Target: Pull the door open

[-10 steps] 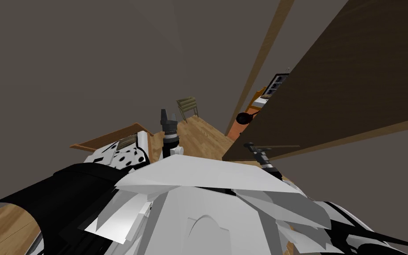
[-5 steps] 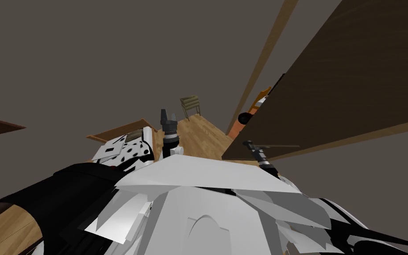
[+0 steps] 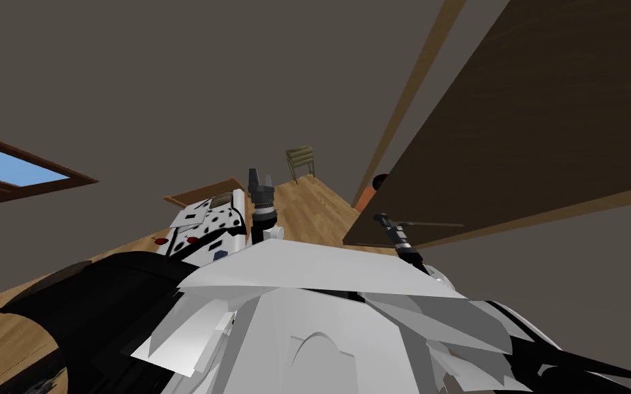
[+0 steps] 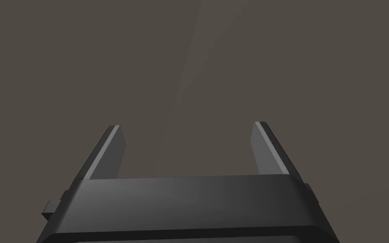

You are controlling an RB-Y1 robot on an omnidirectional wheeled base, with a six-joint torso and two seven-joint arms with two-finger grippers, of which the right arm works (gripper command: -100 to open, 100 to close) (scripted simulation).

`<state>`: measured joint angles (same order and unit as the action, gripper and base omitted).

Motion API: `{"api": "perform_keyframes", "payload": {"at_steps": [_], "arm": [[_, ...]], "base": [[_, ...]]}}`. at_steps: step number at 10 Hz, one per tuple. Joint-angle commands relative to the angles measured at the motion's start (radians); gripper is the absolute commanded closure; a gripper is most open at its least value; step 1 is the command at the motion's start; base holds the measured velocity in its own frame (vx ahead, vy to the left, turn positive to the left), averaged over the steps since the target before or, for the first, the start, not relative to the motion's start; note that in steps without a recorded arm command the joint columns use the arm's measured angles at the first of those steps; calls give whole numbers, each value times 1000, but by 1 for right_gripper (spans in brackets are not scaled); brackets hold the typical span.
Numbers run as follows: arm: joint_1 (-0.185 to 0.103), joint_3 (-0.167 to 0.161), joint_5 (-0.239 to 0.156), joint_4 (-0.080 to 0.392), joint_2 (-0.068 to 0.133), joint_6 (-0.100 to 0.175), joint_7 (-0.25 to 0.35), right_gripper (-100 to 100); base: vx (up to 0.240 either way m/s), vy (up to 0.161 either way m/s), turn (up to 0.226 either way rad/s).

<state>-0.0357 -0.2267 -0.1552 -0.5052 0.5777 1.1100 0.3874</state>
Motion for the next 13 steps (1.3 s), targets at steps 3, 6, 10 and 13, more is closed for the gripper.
{"api": "perform_keyframes", "payload": {"at_steps": [3,6,10,13], "arm": [[-30,-12,-36,-12,-14,-55,-34,100],[-47,-20,-63,-33,-25,-102,-60,100],[-75,-32,-105,-66,-43,-175,-100,100],[-93,-40,-132,-86,-54,-222,-125,100]], "base": [[-184,-94,149],[-151,-71,127],[-166,-87,136],[-197,-76,119]]}}
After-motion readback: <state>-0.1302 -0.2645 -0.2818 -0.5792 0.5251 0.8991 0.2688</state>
